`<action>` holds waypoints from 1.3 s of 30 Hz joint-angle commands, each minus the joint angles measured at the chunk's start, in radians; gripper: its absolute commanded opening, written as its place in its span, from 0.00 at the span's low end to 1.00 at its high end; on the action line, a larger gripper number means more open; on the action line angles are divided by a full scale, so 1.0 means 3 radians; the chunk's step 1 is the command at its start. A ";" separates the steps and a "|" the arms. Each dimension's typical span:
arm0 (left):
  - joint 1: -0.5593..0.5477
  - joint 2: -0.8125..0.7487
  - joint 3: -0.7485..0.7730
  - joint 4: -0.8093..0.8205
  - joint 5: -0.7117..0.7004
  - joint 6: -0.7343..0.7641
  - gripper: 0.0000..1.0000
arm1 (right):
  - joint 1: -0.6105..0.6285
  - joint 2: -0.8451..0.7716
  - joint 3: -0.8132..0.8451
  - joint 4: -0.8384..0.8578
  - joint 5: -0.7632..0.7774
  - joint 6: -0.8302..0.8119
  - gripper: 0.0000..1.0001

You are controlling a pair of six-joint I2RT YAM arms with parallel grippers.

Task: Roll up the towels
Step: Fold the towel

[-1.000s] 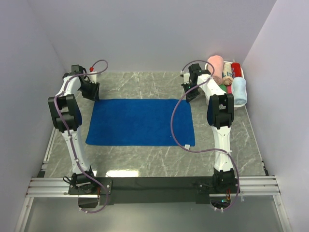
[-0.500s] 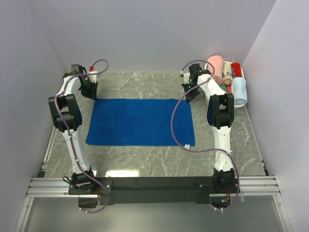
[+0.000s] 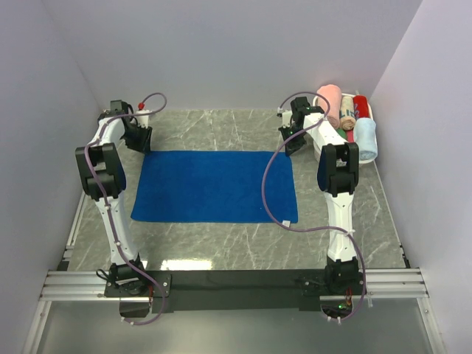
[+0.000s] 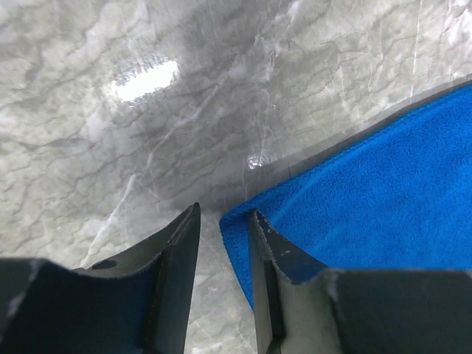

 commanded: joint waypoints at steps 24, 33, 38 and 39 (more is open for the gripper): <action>0.0166 0.0019 0.0343 -0.0014 0.0454 -0.0177 0.00 | -0.0074 -0.0081 0.0352 0.0203 -0.0071 -0.0042 0.00; 0.0442 -0.0421 -0.0111 -0.0183 0.0909 0.0241 0.00 | -0.0130 -0.0726 -0.0486 0.0193 -0.0449 -0.0267 0.00; 0.0570 -0.0702 -0.0444 -0.0337 0.1128 0.0472 0.00 | -0.0130 -0.0956 -0.0768 0.0106 -0.0669 -0.0318 0.00; 0.0585 -0.0743 -0.0561 -0.0357 0.1144 0.0548 0.00 | -0.0125 -0.0992 -0.0854 0.0065 -0.0720 -0.0328 0.00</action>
